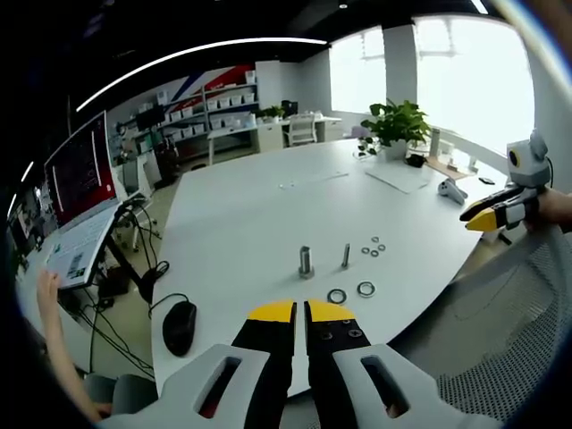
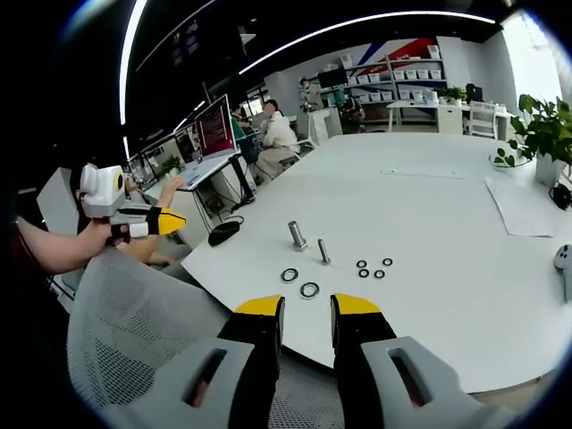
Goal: Place the washer onto the threaded stud by aligning its center hole with the stud, sliding it down to the base, and recovering from edge contact or off-axis alignment until the washer reaches the visible bottom stop.
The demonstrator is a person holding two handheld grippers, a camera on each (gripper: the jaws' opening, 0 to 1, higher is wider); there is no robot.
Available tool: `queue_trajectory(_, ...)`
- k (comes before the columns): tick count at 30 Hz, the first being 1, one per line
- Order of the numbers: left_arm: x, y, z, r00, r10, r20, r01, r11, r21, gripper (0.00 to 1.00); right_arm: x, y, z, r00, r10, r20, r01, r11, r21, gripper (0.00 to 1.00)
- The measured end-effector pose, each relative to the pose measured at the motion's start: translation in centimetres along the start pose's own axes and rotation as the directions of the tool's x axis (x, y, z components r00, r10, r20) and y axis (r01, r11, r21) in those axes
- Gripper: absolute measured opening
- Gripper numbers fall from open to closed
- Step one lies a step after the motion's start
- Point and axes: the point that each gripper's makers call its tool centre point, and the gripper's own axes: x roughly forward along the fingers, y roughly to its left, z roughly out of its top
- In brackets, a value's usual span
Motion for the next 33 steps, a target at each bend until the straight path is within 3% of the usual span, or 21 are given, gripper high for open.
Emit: queue_trajectory(33,0.38,-0.13,-0.91,0.999,-0.002,-0.052,0.002,1.000,0.000,0.02,-0.10,-0.25,0.23,1.000,-0.008,0.006,0.008,1.000,0.009,0.24)
